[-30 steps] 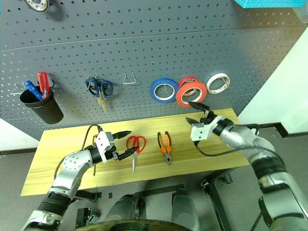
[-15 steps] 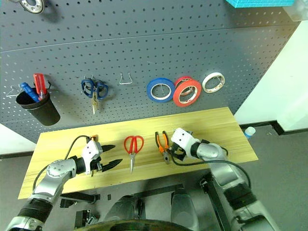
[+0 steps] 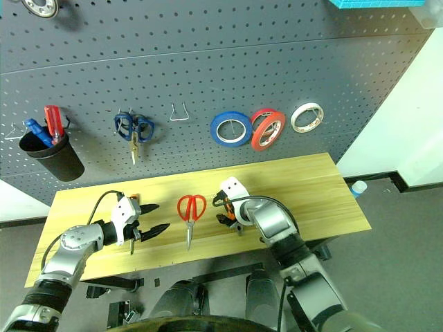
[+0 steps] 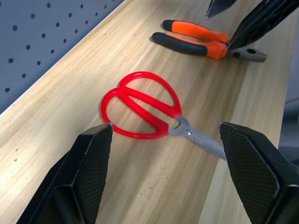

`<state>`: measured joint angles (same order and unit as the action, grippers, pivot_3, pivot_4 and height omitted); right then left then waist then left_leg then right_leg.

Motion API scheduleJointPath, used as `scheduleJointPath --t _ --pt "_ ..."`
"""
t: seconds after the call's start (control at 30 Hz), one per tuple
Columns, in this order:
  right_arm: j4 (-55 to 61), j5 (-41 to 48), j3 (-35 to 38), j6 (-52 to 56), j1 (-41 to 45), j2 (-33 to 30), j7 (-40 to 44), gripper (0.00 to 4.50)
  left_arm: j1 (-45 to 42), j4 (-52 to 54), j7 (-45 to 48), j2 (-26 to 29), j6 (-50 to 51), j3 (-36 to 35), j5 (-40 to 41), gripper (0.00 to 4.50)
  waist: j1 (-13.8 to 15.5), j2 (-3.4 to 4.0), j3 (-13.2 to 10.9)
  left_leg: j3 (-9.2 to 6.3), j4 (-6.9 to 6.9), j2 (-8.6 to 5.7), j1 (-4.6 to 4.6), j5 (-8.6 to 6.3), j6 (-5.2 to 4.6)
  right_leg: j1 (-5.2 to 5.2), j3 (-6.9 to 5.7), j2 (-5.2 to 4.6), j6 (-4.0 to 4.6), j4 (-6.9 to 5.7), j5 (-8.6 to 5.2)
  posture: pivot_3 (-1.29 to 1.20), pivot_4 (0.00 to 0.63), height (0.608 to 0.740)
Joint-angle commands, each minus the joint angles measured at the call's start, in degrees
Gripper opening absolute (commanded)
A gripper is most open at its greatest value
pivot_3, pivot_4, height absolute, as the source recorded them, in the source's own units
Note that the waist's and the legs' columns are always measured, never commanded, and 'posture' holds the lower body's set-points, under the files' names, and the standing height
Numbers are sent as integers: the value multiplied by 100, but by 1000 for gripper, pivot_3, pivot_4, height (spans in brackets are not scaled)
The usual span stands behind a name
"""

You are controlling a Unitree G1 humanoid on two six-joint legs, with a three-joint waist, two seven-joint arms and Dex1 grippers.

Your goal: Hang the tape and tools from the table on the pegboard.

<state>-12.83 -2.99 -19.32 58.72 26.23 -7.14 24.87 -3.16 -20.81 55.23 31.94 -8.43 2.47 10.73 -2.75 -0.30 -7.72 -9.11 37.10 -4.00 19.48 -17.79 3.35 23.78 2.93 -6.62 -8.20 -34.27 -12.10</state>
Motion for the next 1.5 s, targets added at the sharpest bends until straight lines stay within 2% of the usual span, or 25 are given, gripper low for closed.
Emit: scheduleJointPath --t 0.03,0.37,0.83,0.93,1.1,1.3,1.5 --pt "-257 -86 71 -60 183 142 -324 4488 -57 185 80 70 -73 -181 147 3804 -3 0 0 0 -1 0 0 0 0 1 0 0 0 0 0 -98 109 738" --pt "-1198 73 561 -61 543 650 -922 4488 108 771 658 89 316 -151 566 3804 -168 3 -2 1 -2 0 1 1 2 9 2 0 -1 -9 0 -98 110 738" --pt "-2510 167 847 -243 1083 1132 -1239 4488 192 698 875 249 387 -14 297 3804 -322 7 -4 -1 -8 2 3 1 2 25 5 3 0 -23 0 -92 104 738" --pt "-2648 184 939 -346 1118 1192 -1306 3863 199 685 845 227 371 -12 287 3804 -321 7 -3 -1 -8 2 2 1 2 26 5 3 0 -28 0 -90 102 738" --pt "-2699 175 961 -356 1129 1203 -1313 2230 222 682 793 194 359 -17 284 3804 -331 8 -2 -1 -8 2 2 1 2 27 5 3 0 -29 0 -90 100 738" --pt "-2350 193 836 -256 1036 1096 -1131 2189 288 710 739 176 340 -97 331 3804 -330 8 -2 -1 -7 2 2 1 2 30 6 3 0 -35 0 -90 102 738" --pt "-231 123 -379 -728 507 89 263 2189 663 1102 608 257 463 -660 802 3804 -323 14 -5 -1 -5 1 37 1 2 68 6 1 -1 -39 0 -97 106 738"
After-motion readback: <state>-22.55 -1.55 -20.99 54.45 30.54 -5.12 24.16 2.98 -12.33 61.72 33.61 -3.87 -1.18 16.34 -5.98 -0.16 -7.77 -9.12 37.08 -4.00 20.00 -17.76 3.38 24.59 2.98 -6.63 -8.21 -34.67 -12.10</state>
